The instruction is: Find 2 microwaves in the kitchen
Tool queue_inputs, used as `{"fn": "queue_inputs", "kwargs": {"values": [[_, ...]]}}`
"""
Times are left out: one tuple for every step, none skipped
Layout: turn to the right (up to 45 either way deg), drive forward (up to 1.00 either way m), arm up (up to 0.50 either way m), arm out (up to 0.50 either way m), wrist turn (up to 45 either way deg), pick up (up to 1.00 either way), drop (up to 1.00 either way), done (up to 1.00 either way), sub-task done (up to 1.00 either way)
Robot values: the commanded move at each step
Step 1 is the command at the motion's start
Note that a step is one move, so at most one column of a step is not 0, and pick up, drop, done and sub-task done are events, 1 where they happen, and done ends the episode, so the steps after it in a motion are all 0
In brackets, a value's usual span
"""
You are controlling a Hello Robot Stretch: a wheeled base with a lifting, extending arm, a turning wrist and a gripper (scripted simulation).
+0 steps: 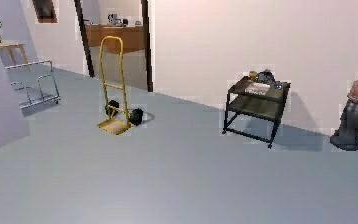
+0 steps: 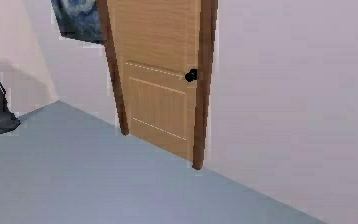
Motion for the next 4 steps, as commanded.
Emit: {"fn": "queue_inputs", "kwargs": {"values": [[-3.0, 0.00, 0.00, 0.00, 0.0, 0.00, 0.00, 0.00, 0.00], [0.0, 1.00, 0.00, 0.00, 0.0, 0.00, 0.00, 0.00, 0.00], [0.0, 1.00, 0.00, 0.00, 0.0, 0.00, 0.00, 0.00, 0.00], [0.0, 0.80, 0.00, 0.00, 0.0, 0.00, 0.00, 0.00, 0.00]]}}
